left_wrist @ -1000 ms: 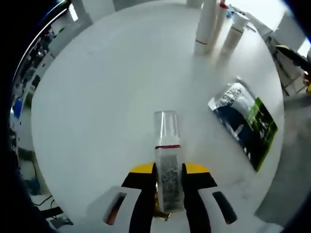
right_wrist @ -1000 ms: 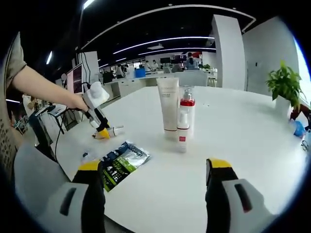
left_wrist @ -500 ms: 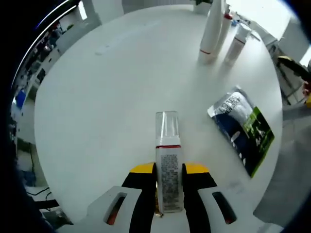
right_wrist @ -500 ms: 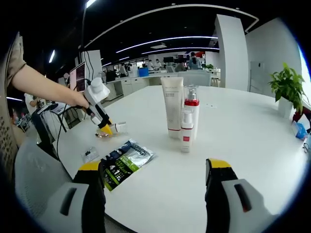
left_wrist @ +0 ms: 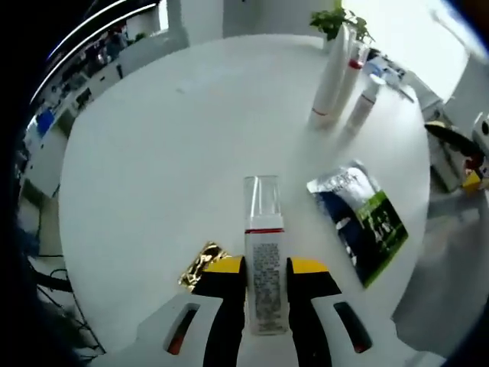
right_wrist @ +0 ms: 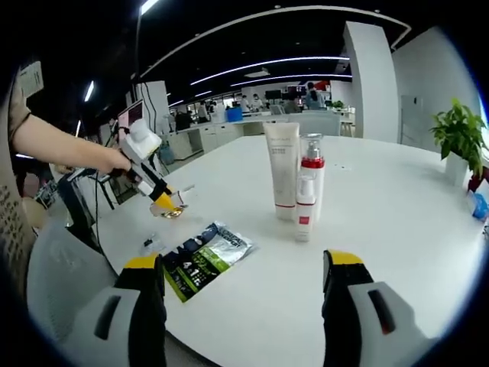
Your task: Arrange the skincare products in the storage area until every visible bottle or jar stands upright without overlapping.
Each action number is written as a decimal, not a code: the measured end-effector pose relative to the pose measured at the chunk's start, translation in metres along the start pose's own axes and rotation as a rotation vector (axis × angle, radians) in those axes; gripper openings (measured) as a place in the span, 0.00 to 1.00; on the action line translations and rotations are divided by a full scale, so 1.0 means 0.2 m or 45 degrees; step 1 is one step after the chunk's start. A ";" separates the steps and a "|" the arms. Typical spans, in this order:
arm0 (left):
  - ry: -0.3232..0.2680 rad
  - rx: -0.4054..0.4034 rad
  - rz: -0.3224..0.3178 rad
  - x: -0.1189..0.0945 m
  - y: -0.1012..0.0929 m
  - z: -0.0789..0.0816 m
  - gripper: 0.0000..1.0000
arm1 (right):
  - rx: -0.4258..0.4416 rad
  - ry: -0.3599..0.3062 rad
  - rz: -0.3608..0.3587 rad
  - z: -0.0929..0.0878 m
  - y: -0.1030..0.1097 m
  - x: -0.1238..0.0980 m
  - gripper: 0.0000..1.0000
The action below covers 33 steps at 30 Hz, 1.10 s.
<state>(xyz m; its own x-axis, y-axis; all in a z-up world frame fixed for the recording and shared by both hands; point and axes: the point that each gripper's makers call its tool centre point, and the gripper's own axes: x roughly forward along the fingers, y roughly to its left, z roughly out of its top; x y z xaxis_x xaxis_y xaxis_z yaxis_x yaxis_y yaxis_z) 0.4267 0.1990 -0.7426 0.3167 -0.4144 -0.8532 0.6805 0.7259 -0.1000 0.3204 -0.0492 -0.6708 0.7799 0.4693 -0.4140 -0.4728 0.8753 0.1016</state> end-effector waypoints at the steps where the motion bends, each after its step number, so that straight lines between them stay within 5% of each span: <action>1: -0.011 -0.007 0.000 -0.01 -0.01 0.00 0.16 | 0.001 -0.002 0.006 0.00 0.00 0.00 0.85; 13: -0.172 -0.120 -0.025 -0.14 -0.12 -0.02 0.16 | 0.005 -0.028 0.062 0.04 0.06 0.01 0.84; 21: -0.283 -0.196 -0.052 -0.21 -0.20 -0.02 0.16 | 0.004 -0.066 0.164 0.13 0.19 0.08 0.83; 26: -0.460 -0.262 -0.101 -0.33 -0.28 0.07 0.16 | -0.022 -0.116 0.268 0.26 0.31 0.13 0.83; 33: -0.593 -0.302 -0.147 -0.46 -0.38 0.14 0.16 | -0.056 -0.156 0.404 0.38 0.47 0.21 0.82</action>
<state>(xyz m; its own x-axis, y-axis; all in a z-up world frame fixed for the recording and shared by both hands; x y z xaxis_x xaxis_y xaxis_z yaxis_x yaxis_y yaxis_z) 0.3636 0.1662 -0.6431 0.5451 -0.6596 -0.5174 0.5776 0.7429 -0.3385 0.3405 0.0624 -0.6100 0.6337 0.7300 -0.2559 -0.7147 0.6791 0.1675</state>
